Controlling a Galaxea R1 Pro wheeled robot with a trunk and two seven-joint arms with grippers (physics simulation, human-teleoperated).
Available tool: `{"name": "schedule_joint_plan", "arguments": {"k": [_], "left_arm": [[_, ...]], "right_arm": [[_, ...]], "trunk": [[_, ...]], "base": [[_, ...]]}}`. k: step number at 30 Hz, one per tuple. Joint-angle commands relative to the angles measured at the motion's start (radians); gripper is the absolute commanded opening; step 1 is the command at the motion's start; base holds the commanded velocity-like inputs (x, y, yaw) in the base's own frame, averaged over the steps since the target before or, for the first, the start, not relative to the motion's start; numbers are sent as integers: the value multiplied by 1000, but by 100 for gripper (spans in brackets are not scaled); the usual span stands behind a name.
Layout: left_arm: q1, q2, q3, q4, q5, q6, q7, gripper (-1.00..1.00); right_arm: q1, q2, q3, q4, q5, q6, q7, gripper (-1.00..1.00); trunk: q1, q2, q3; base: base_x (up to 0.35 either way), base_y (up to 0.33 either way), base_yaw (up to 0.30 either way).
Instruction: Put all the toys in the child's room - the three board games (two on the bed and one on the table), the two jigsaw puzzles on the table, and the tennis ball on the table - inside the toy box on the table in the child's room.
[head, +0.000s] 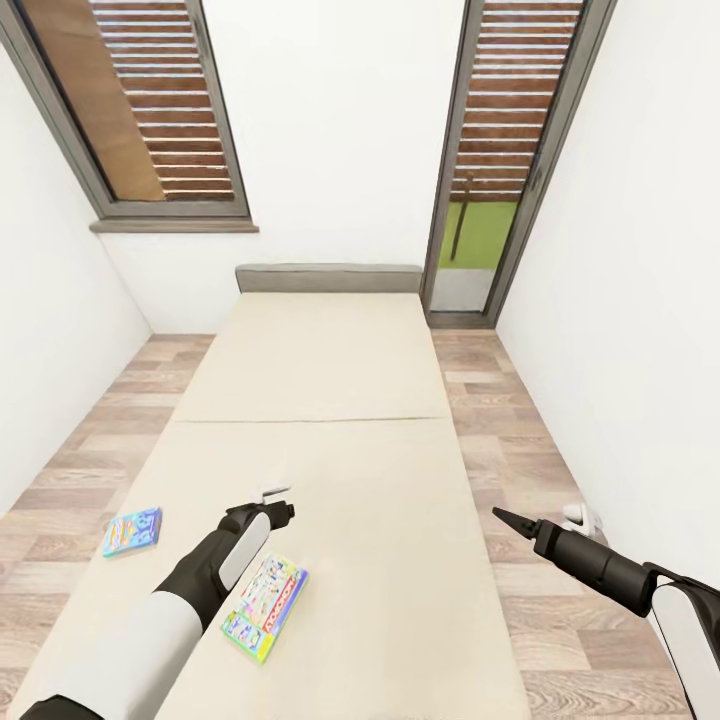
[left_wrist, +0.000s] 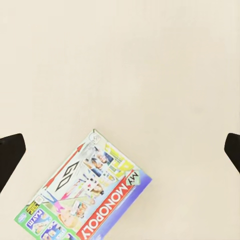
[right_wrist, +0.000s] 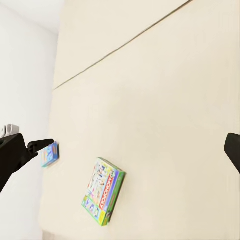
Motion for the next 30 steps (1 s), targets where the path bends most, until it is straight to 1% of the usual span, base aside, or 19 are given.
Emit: {"name": "schedule_joint_plan", "arguments": {"k": [1, 30], "left_arm": [[-1, 1, -4, -2, 10, 1, 10, 100], [-1, 4, -4, -2, 6, 1, -1, 100]], "right_arm": [[-1, 0, -1, 0, 3, 5, 5, 100], [-1, 0, -1, 0, 3, 5, 5, 100]], "trunk": [[0, -2, -3], [0, -2, -51]], "base": [[0, 0, 0], [0, 0, 0]]}}
